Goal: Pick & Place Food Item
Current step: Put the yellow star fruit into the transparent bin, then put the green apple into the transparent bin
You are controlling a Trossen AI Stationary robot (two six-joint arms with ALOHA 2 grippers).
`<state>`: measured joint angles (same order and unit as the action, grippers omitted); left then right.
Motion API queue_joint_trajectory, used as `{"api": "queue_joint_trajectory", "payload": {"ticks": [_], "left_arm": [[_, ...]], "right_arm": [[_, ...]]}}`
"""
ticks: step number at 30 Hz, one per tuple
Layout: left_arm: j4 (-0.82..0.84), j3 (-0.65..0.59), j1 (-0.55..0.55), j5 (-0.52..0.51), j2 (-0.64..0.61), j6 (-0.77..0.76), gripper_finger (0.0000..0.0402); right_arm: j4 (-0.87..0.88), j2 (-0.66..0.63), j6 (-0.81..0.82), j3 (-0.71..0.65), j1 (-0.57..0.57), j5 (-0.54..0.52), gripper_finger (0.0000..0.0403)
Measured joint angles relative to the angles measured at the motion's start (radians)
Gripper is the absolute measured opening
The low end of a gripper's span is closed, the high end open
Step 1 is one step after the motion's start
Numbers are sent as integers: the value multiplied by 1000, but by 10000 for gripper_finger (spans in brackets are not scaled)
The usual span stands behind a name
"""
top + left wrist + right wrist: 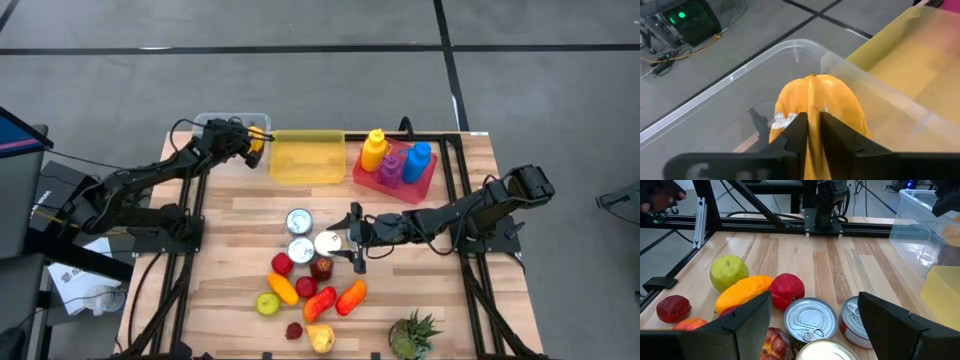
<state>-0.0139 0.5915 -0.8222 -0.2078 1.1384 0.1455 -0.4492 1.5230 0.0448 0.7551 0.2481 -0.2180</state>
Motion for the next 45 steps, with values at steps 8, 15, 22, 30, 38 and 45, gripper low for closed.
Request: {"api": "queue_joint_trajectory", "payload": {"ticks": [8, 15, 22, 30, 38, 45], "left_arm": [[15, 0, 0, 15, -6, 4, 185], [-30, 0, 5, 0, -50, 6, 290], [-56, 0, 94, 224, -255, -9, 295], [140, 1, 319, 500, -413, -130, 279], [313, 0, 700, 599, -409, -184, 296], [376, 0, 1020, 582, -364, -355, 329]], "right_arm": [[0, 0, 0, 0, 0, 0, 285], [0, 0, -2, 0, 0, 0, 285], [-10, 0, -19, -1, 0, 0, 285], [-5, 0, -19, -1, 0, 0, 285], [12, 0, -6, -1, 0, 0, 285], [35, 0, 8, -1, 0, 0, 285]]}}
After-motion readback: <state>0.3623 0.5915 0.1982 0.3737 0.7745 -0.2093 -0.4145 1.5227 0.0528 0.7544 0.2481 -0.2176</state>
